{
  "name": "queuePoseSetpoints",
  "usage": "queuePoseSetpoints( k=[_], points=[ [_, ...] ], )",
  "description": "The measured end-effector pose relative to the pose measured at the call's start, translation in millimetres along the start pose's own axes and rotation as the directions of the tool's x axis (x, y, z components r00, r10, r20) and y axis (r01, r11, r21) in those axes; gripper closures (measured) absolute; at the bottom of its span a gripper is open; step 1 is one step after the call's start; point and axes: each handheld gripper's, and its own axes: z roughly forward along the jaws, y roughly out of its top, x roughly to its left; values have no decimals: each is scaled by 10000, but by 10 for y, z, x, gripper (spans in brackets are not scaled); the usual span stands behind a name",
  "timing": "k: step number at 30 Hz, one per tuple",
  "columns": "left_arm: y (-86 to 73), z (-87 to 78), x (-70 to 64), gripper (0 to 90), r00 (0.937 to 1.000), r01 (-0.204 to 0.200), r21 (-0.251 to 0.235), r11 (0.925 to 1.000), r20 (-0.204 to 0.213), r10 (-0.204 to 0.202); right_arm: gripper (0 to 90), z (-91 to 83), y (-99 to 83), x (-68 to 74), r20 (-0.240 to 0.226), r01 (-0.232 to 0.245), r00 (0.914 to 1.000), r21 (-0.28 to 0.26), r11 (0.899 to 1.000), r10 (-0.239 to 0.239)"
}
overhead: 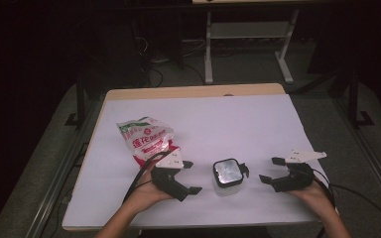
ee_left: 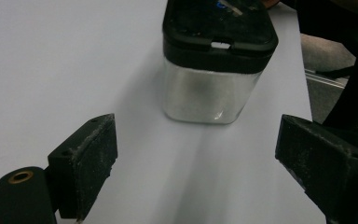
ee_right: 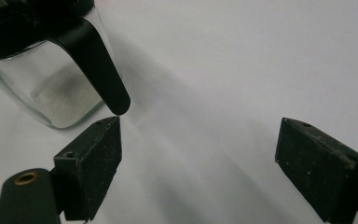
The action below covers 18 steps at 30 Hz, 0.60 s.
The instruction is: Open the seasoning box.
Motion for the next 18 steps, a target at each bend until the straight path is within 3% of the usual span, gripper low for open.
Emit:
queuePoseSetpoints(
  k=[10,12,18],
  points=[
    [194,230,-15,120,9981,-443,-22,9990,436,444,142,8,-2,-9,31,-2,10000,25,10000,2],
    [247,315,-31,120,9959,-721,113,9973,556,713,142,6,-2,-8,49,13,10000,24,10000,-13],
    [259,402,-42,118,9956,-655,-13,9979,672,654,142,1,0,-7,83,45,10000,-11,10000,-45]
  ],
)
